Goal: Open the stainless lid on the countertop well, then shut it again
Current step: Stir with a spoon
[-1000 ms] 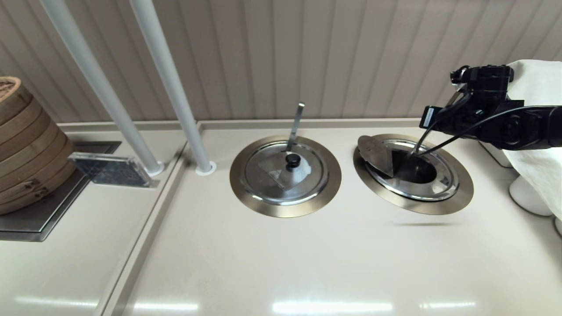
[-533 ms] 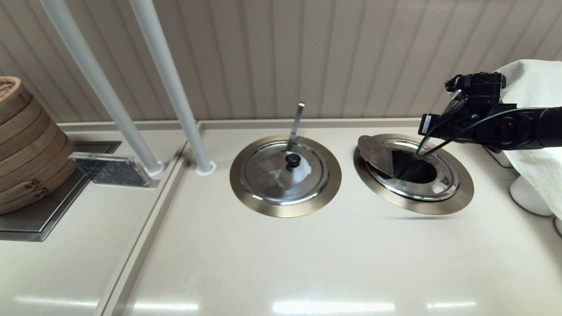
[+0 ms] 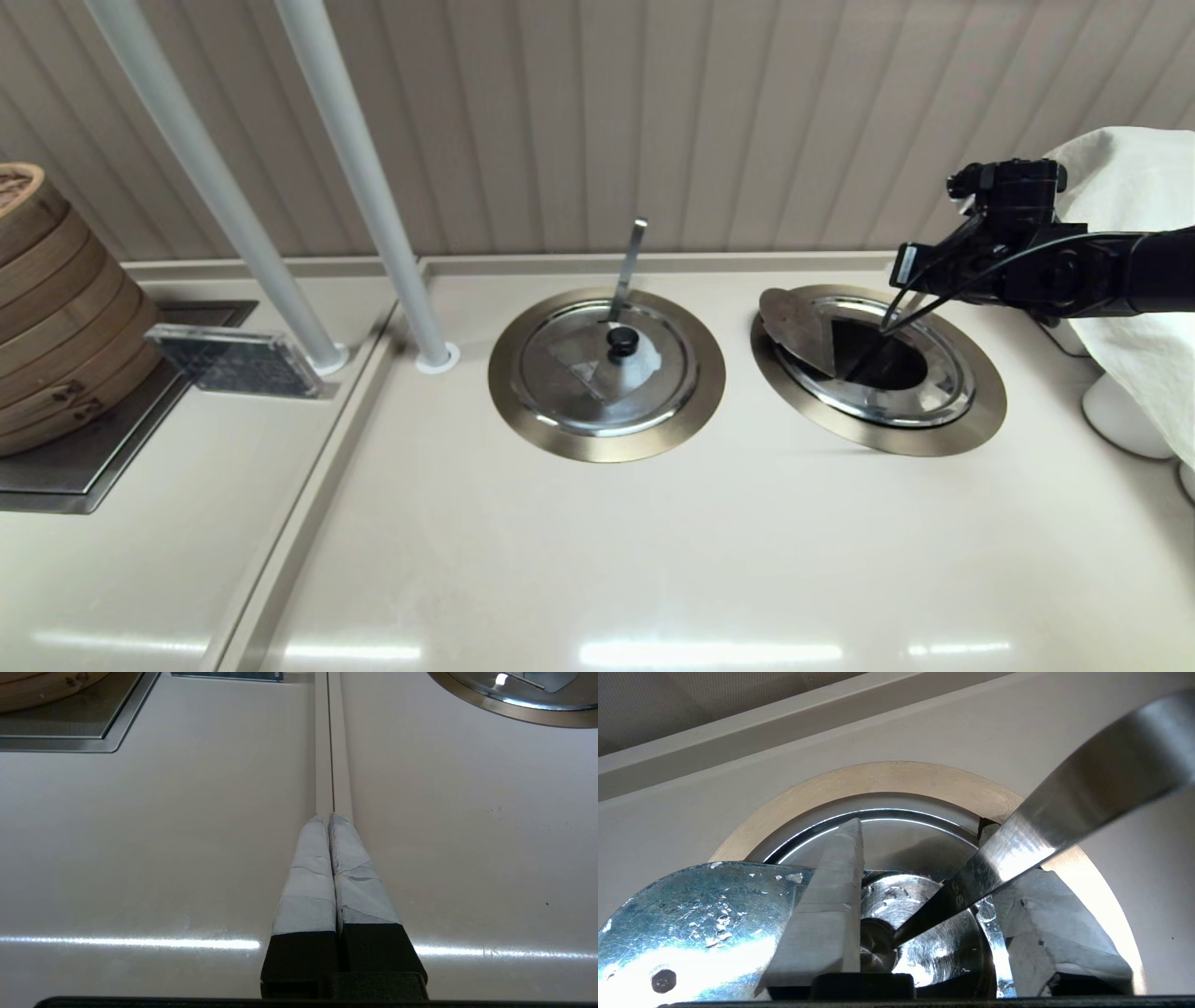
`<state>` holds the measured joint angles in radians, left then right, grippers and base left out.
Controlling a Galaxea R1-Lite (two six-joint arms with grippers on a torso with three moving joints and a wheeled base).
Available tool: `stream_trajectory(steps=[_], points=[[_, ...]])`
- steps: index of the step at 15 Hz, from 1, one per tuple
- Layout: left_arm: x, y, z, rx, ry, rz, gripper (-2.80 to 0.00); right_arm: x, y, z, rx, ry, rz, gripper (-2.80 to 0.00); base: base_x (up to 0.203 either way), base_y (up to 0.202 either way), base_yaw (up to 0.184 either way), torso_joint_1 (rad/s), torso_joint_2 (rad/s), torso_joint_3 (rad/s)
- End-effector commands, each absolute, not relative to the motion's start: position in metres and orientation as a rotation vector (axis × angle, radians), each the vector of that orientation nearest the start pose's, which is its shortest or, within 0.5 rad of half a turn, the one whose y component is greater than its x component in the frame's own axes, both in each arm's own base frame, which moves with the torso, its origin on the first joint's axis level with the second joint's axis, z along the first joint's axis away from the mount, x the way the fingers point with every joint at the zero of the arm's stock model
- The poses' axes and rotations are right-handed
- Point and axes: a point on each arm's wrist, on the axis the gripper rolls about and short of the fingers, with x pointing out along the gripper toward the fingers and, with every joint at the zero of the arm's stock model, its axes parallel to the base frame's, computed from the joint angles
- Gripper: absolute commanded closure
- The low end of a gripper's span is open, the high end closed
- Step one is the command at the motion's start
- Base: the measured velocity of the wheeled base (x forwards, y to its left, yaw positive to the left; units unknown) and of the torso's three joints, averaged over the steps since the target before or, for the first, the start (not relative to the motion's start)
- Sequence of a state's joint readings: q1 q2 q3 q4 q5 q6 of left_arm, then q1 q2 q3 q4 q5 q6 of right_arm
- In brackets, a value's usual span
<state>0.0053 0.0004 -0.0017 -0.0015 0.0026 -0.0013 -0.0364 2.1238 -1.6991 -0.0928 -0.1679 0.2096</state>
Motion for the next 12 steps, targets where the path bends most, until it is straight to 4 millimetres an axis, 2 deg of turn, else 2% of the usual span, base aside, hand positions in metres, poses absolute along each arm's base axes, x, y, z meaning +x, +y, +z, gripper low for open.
stream_trajectory(steps=[1, 5, 9, 10, 12], points=[[-0.023, 0.000, 0.076, -0.002, -0.003, 0.009, 0.00, 0.446, -0.020, 0.217, 0.187, 0.310, -0.237, -2.80, 0.000, 0.000, 0.000, 0.000, 0.00, 0.000], [-0.023, 0.000, 0.076, -0.002, -0.002, 0.009, 0.00, 0.443, -0.011, 0.218, 0.174, 0.325, -0.244, -2.80, 0.000, 0.000, 0.000, 0.000, 0.00, 0.000], [-0.023, 0.000, 0.076, -0.002, -0.002, 0.009, 0.00, 0.434, -0.004, 0.211, 0.100, 0.469, -0.260, -2.80, 0.000, 0.000, 0.000, 0.000, 0.00, 0.000], [-0.023, 0.000, 0.076, -0.002, -0.002, 0.009, 0.00, 0.428, -0.001, 0.214, 0.078, 0.503, -0.265, -2.80, 0.000, 0.000, 0.000, 0.000, 0.00, 0.000], [-0.023, 0.000, 0.076, -0.002, -0.002, 0.009, 0.00, 0.413, 0.006, 0.233, 0.070, 0.482, -0.255, -2.80, 0.000, 0.000, 0.000, 0.000, 0.00, 0.000]])
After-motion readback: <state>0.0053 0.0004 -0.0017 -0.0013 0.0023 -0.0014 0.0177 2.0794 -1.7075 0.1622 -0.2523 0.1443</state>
